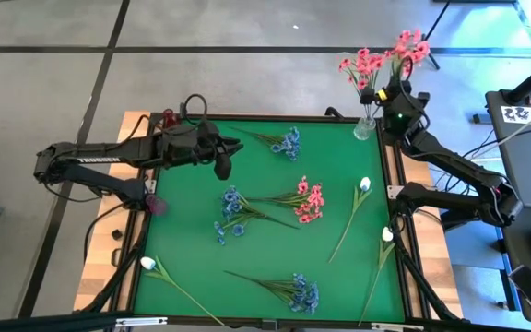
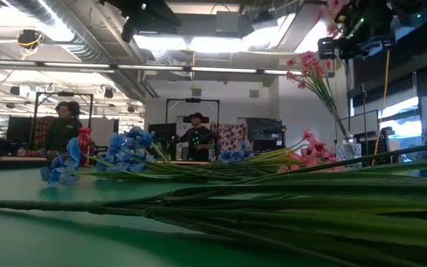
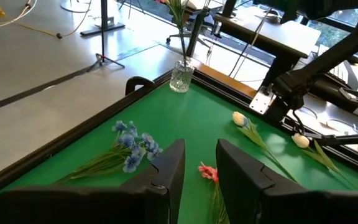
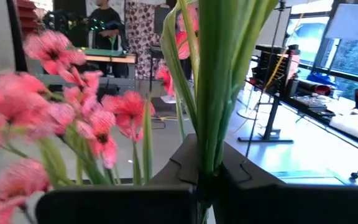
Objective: Sort flowers into vase by color
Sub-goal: Put the top pink flowers into the transparent vase
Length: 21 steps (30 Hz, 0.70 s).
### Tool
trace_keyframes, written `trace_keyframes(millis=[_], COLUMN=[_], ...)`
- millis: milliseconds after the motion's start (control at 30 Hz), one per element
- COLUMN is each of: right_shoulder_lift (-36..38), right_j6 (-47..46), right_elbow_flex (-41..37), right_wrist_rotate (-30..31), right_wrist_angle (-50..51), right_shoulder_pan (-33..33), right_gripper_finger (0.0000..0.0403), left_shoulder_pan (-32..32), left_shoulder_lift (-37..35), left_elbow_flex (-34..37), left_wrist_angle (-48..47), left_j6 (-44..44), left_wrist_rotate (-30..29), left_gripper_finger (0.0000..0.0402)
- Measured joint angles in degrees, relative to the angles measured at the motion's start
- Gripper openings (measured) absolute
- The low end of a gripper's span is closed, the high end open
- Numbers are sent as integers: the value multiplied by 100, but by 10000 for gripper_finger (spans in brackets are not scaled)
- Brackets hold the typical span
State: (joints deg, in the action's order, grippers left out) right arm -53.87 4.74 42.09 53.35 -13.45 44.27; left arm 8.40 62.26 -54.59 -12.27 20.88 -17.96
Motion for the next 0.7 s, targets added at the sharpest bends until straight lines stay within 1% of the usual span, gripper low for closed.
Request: trace_keyframes(millis=[100, 333, 467, 567, 700], right_shoulder_lift=[-2, -3, -115, -258, -495], right_j6=[-30, -343, -331, -655, -1253], right_elbow_flex=[-87, -356, -459, -545, -604], right_wrist_rotate=[1, -148, -176, -344, -351], right_wrist_angle=[-6, 1, 96, 311, 802], right_shoulder_pan=[-2, -75, -205, -188, -188], right_gripper_finger=[19, 13, 24, 34, 52], left_shoulder_pan=[0, 0, 0, 0, 0], left_shoulder_lift=[0, 0, 0, 0, 0], left_elbow_flex=[2, 2, 2, 2, 0], left_wrist_angle=[0, -1, -2, 4, 73], left_j6=[4, 4, 0, 0, 1], left_wrist_rotate=[0, 0, 0, 0, 0], left_gripper_finger=[88, 88, 88, 88, 88])
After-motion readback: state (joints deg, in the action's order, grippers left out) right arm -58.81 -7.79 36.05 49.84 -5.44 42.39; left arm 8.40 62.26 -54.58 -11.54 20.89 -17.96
